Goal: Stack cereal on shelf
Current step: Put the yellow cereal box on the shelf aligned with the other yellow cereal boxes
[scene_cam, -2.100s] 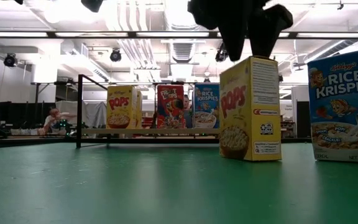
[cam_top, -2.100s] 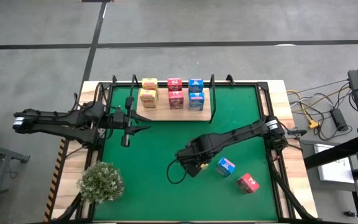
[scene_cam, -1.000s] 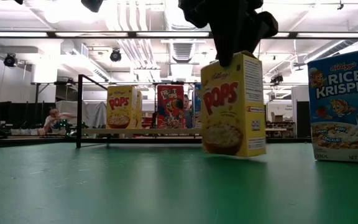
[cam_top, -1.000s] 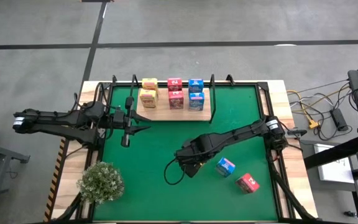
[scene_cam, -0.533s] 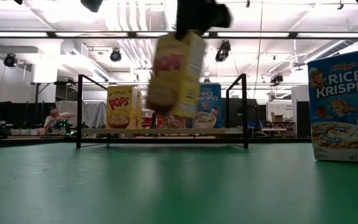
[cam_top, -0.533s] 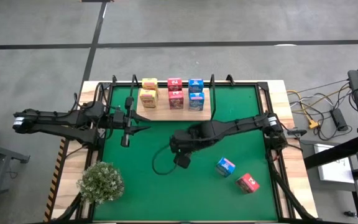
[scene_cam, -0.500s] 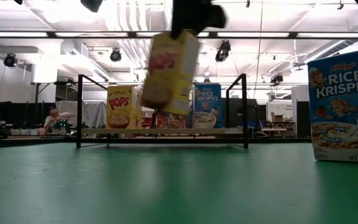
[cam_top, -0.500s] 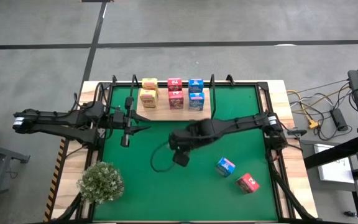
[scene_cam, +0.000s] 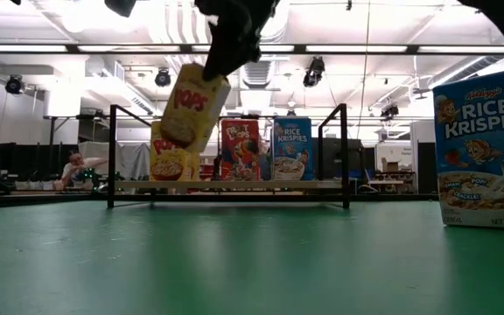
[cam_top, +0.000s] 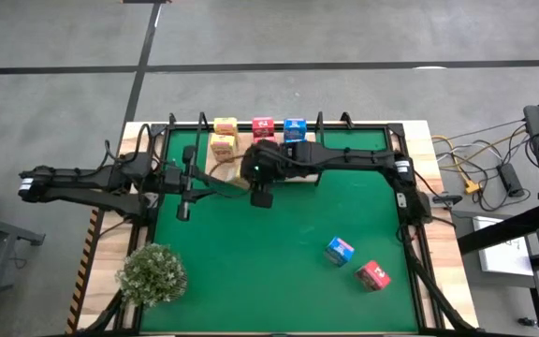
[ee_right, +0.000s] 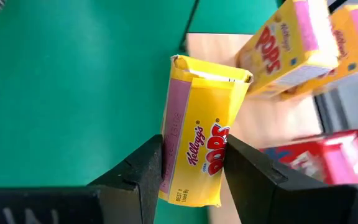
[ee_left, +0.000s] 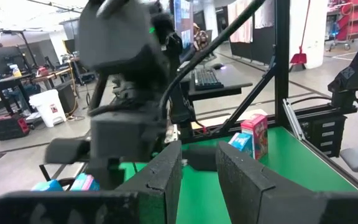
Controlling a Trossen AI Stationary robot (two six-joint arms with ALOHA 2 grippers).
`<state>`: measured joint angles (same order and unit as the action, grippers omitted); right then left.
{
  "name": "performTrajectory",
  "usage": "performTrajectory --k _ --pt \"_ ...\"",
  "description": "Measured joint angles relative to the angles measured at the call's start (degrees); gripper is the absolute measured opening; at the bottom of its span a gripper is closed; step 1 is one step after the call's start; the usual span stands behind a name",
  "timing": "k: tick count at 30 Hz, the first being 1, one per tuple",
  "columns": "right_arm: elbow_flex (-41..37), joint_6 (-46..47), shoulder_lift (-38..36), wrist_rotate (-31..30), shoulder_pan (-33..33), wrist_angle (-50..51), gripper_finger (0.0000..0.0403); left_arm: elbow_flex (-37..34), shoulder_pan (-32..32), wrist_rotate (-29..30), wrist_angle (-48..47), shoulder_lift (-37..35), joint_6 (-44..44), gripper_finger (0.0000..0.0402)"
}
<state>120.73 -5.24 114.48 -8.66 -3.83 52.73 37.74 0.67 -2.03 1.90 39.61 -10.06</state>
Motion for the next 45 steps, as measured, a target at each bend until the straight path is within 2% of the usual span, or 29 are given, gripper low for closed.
performTrajectory --k 8,15,21,30,45 --pt "-0.02 -7.46 1.58 0.05 -4.34 -2.26 0.0148 0.00 0.00 0.07 -0.43 -0.25 -1.50 0.0084" --pt "-0.05 -7.84 1.59 0.38 -5.97 -2.19 0.0148 0.00 0.00 0.11 -0.41 -0.29 -2.72 0.0084" --pt "-0.69 -7.36 2.14 3.61 -6.36 -2.47 0.0148 0.00 0.00 0.13 -0.38 -0.27 -2.78 0.0084" --pt "-0.72 -8.10 3.89 3.49 -6.43 -2.96 0.0149 0.00 0.00 0.13 -0.36 -0.27 -2.78 0.0084" --pt "-0.31 -6.84 3.87 3.53 -7.48 -4.21 0.0207 0.00 -0.02 0.12 -0.36 -0.27 -2.98 0.0084"
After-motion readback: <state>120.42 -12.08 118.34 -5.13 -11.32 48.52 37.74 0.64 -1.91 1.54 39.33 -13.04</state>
